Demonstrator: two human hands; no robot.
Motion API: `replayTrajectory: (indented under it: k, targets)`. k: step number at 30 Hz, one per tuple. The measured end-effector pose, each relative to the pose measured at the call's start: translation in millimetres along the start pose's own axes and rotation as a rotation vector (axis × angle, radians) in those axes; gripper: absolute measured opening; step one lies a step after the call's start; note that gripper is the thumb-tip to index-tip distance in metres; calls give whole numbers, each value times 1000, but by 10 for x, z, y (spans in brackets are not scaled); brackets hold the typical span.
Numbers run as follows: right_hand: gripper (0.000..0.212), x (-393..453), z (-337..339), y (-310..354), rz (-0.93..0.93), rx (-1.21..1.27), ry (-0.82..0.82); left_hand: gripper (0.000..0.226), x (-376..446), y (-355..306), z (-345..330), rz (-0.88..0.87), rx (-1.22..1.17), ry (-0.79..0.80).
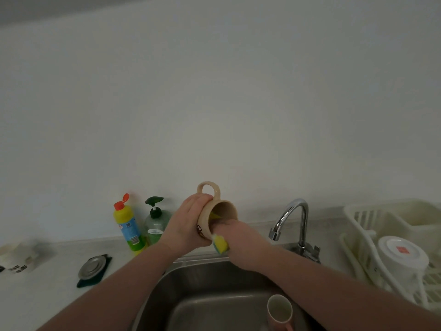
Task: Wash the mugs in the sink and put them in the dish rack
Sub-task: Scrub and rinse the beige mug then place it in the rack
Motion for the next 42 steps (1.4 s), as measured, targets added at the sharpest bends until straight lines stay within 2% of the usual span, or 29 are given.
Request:
replayTrajectory:
  k: [3, 6, 9, 13, 18, 22, 28, 33, 38, 42]
  targets:
    - [31, -22, 100, -1, -105, 277, -61, 81, 19, -14, 47, 3, 22, -46]
    - [32, -35, 136, 17, -139, 337, -85, 77, 59, -16, 102, 6, 40, -67]
    - [32, -28, 73, 36, -102, 249, -27, 75, 30, 1, 76, 4, 48, -43]
    - [44, -55, -42, 20, -21, -65, 93, 86, -49, 11, -47, -1, 32, -7]
    - [60, -77, -62, 76, 108, -291, 63, 100, -61, 4, -70, 0, 14, -8]
    - [70, -81, -44, 32, 165, -373, 59, 93, -9, 21, -77, -3, -5, 35]
    - [69, -111, -7, -22, 221, -418, -1, 76, 134, -124, -86, -54, -57, 132]
    - [65, -172, 43, -39, 135, -299, 5, 87, 86, -41, -155, 7, -129, 219]
    - [60, -173, 62, -16, 125, -276, 28, 90, 69, 16, -117, 38, -177, 185]
    - [58, -141, 39, -65, 98, -286, 38, 89, 57, 7, -104, 35, -125, 116]
Point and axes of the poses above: each hand's wrist, its own x-axis towards the middle knuckle, its own z-axis out of the back of the hand, y = z × x, the point moved 10 cm from there along x, towards the middle knuckle, and after that the axes turned 9 degrees about -z, right-handed, at the moved point
